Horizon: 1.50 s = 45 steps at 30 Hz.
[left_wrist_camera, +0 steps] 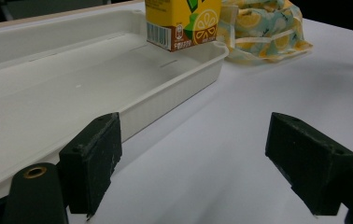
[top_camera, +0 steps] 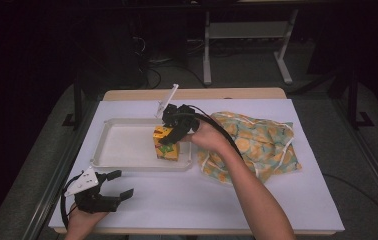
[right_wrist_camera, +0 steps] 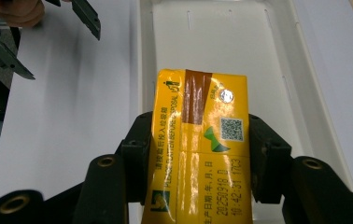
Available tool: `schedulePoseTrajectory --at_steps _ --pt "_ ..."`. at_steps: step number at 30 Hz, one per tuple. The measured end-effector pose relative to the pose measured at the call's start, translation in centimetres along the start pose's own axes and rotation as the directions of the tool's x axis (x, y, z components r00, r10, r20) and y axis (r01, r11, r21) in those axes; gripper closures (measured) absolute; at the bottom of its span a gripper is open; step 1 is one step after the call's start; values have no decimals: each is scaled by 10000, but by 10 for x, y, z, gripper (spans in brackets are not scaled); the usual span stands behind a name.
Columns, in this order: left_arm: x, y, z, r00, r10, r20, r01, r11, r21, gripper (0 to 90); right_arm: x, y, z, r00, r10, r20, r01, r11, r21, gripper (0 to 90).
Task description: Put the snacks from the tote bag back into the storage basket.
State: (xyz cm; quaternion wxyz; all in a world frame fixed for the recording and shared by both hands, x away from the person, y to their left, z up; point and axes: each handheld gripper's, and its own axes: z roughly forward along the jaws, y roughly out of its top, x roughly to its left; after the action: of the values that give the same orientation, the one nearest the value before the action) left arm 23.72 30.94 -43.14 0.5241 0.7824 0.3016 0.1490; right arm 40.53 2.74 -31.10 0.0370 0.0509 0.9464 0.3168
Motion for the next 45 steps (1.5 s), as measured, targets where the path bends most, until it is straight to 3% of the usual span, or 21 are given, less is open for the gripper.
schedulePoseTrajectory --at_steps 45 --pt "-1 0 0 10000 -76 28 76 10000 -3 183 -5 -3 27 10000 -22 -71 25 9993 374 501"
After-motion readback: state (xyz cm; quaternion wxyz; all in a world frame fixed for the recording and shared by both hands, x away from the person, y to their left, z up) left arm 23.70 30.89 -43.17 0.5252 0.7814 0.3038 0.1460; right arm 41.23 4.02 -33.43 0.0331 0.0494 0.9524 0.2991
